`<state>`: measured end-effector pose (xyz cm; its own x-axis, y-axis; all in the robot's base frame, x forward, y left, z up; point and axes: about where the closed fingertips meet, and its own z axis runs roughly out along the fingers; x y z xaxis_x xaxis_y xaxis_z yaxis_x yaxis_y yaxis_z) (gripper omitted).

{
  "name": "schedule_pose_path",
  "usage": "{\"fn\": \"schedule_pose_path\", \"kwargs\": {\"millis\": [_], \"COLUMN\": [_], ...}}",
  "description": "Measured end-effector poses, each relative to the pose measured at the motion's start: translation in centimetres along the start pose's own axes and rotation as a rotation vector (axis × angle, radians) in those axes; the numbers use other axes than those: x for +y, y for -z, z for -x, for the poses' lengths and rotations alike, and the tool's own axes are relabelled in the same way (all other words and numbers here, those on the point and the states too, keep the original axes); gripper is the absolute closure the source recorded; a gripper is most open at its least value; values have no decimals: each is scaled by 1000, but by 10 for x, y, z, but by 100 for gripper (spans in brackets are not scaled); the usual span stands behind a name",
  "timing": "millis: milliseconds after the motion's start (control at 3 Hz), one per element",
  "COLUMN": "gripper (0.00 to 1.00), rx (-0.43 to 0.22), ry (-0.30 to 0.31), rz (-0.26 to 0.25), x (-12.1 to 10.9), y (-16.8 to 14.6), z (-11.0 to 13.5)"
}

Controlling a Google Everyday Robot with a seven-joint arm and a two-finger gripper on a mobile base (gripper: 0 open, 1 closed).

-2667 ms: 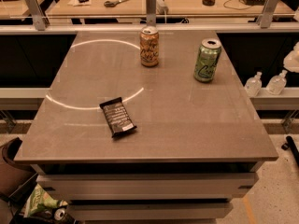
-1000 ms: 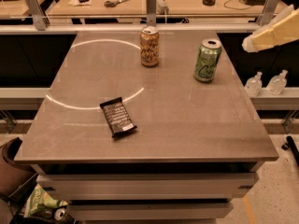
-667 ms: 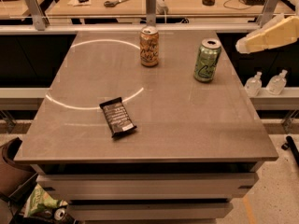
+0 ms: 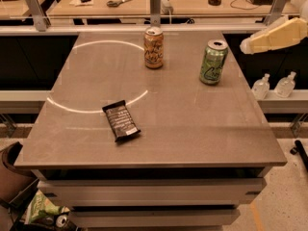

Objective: Knock green can over

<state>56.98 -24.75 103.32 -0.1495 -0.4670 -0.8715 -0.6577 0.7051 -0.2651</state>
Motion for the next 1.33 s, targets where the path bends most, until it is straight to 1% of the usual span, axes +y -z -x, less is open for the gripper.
{"fn": "schedule_pose_path", "kwargs": {"millis": [333,667,1000,1333], "gripper": [0,0,0,0], "rx": [-20,-47,-80,-121], "ry": [-71,-103,-114,-119], "rz": [-7,-6,6,38], "x": [-14,-23,-28,-29], "y": [-18,-32,-48,-68], "z": [-16,-30,-44,-59]}}
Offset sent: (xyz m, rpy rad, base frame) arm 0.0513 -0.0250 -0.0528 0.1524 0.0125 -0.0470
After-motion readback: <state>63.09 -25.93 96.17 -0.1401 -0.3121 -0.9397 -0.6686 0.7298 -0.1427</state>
